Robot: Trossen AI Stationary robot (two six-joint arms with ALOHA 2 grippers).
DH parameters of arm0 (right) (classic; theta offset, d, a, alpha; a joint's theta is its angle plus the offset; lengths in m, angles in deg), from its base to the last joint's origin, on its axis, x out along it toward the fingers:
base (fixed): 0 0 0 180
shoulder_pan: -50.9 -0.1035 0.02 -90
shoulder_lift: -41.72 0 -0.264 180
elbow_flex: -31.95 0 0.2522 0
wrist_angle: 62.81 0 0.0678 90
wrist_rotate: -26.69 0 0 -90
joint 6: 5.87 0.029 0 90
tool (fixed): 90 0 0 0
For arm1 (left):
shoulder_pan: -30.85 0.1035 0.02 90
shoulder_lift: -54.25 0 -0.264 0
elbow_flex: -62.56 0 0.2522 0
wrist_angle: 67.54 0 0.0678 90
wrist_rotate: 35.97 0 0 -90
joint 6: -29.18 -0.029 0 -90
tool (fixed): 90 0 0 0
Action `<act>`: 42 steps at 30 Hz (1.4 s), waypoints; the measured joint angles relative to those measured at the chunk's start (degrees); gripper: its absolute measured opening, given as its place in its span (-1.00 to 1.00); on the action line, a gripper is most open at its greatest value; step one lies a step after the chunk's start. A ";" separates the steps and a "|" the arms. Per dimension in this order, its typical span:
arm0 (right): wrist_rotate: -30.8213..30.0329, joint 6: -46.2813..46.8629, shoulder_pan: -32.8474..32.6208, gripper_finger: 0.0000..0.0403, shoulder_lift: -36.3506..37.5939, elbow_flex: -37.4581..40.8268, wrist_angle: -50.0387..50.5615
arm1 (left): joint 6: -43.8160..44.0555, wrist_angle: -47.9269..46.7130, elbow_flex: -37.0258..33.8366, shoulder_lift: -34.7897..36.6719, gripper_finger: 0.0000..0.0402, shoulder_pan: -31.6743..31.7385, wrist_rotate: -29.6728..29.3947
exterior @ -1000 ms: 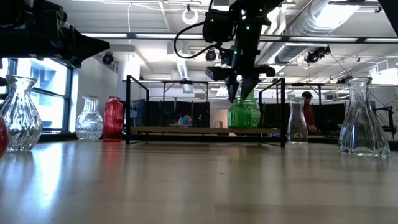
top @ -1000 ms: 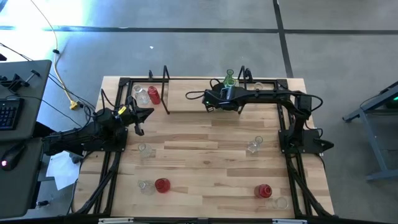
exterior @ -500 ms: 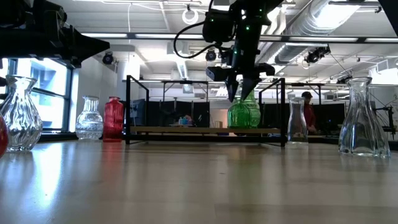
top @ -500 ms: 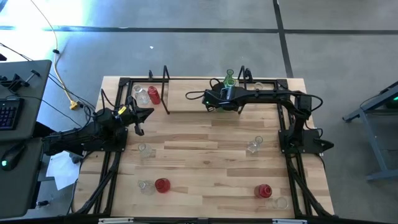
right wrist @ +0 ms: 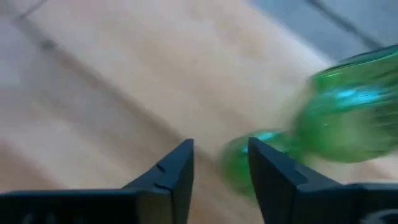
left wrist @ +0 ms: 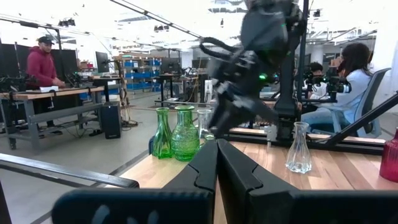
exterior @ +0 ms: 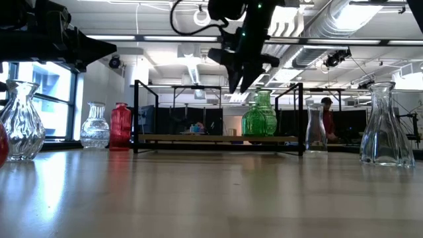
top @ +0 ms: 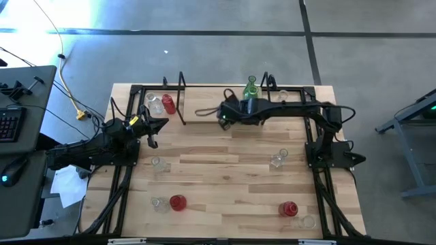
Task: Sort vases onto shelf
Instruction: Put the green vase aligned with the other green vases on the shelf
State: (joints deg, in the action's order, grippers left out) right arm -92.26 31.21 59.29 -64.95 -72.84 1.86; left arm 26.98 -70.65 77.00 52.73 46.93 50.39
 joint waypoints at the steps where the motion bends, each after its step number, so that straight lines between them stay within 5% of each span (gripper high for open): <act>1: 1.11 -0.04 -0.39 -0.42 0.00 0.81 -0.98 | 0.00 0.00 -0.02 0.01 -0.99 0.01 0.00; 11: 0.96 3.66 1.06 -0.98 -0.04 9.43 -6.12 | 0.00 0.05 -0.02 0.00 -0.99 0.00 0.00; 42: 0.62 13.72 2.51 -0.94 -0.07 10.59 3.32 | 0.02 0.39 -0.01 0.00 -0.99 0.02 0.00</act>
State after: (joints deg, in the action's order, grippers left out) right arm -91.64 44.93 61.80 -65.02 -62.26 5.18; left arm 27.00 -70.25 76.99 52.73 46.94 50.39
